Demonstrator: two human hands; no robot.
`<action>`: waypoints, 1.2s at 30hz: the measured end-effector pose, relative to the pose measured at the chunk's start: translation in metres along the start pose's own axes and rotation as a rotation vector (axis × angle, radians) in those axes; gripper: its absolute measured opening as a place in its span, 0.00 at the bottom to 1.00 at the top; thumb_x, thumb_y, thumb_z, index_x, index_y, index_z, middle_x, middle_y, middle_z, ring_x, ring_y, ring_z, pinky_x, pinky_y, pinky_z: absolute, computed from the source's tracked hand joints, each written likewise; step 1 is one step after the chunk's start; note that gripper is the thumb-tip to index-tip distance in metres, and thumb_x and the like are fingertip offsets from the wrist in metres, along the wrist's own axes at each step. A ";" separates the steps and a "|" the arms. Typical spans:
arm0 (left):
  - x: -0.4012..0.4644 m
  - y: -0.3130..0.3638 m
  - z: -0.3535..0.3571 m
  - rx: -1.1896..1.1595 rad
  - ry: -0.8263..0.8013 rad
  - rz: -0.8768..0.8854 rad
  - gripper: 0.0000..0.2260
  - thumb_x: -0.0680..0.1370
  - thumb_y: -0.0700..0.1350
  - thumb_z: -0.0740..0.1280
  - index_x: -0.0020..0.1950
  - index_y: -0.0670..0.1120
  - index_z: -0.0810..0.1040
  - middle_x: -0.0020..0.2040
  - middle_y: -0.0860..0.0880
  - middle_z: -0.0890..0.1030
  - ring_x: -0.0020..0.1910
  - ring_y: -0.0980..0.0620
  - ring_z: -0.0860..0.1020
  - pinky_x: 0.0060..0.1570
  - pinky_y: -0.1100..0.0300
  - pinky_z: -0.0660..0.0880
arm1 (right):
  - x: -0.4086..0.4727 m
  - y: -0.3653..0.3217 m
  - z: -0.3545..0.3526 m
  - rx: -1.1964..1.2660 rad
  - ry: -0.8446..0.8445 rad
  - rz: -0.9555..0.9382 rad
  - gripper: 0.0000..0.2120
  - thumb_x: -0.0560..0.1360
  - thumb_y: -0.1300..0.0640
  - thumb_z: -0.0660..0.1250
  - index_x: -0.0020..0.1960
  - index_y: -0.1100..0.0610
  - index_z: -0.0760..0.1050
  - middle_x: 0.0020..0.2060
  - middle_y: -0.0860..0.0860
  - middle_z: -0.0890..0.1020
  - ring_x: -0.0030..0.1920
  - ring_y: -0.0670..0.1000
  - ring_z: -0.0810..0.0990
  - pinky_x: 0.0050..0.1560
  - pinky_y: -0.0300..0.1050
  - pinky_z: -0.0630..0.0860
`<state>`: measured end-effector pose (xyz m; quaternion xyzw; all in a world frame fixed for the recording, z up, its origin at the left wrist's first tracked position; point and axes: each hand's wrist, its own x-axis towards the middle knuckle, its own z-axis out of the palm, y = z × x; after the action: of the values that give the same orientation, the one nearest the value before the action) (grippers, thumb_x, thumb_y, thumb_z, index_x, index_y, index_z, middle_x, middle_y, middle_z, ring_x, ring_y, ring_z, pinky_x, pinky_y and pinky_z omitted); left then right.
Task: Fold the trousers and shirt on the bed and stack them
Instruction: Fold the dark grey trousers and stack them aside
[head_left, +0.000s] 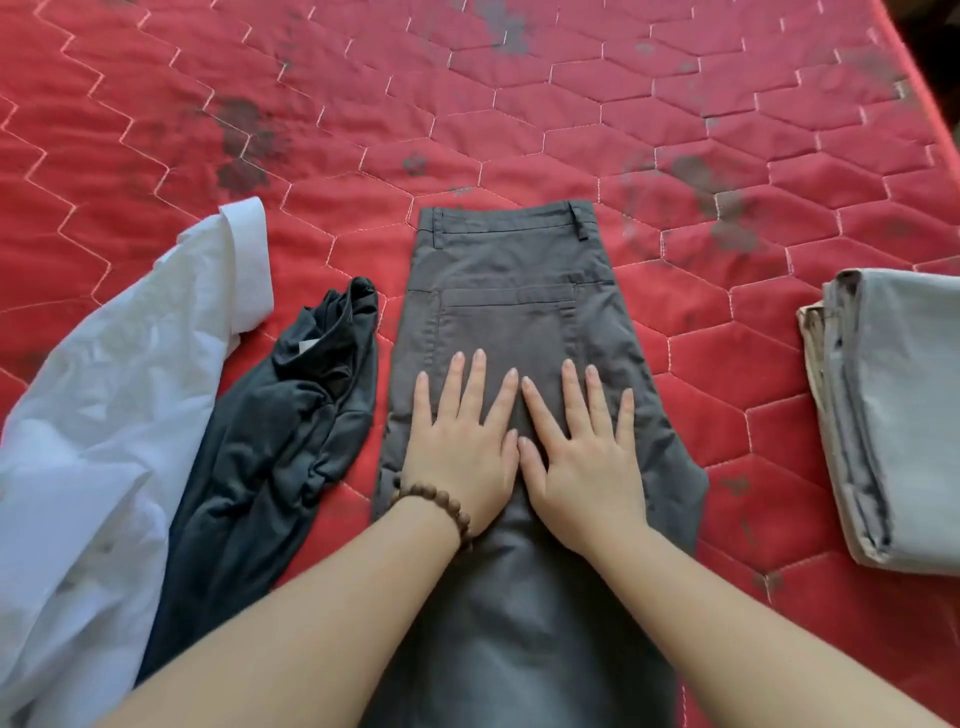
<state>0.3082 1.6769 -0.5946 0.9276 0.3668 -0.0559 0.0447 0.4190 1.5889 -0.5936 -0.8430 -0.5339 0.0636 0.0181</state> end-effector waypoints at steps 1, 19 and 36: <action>-0.016 0.002 0.003 0.004 -0.006 -0.006 0.28 0.79 0.57 0.43 0.78 0.53 0.40 0.78 0.43 0.41 0.77 0.44 0.39 0.72 0.40 0.37 | -0.015 0.000 0.001 -0.004 -0.009 0.007 0.29 0.77 0.39 0.45 0.77 0.45 0.53 0.77 0.58 0.53 0.77 0.59 0.48 0.74 0.64 0.43; -0.273 0.047 0.023 -0.043 -0.085 0.001 0.29 0.77 0.58 0.47 0.77 0.51 0.54 0.77 0.42 0.53 0.76 0.40 0.51 0.73 0.40 0.52 | -0.270 -0.047 0.018 -0.005 -0.084 0.040 0.29 0.77 0.40 0.50 0.76 0.45 0.56 0.77 0.57 0.56 0.77 0.58 0.51 0.71 0.68 0.51; -0.485 0.089 0.042 -0.225 0.003 -0.156 0.25 0.76 0.51 0.63 0.73 0.49 0.67 0.74 0.42 0.64 0.73 0.32 0.59 0.68 0.39 0.63 | -0.462 -0.059 0.015 0.330 -0.131 0.030 0.27 0.80 0.51 0.59 0.77 0.51 0.56 0.78 0.55 0.46 0.78 0.55 0.43 0.77 0.49 0.46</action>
<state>0.0147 1.2793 -0.5667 0.8855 0.4417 -0.0163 0.1432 0.1697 1.1970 -0.5623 -0.8305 -0.5037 0.2053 0.1204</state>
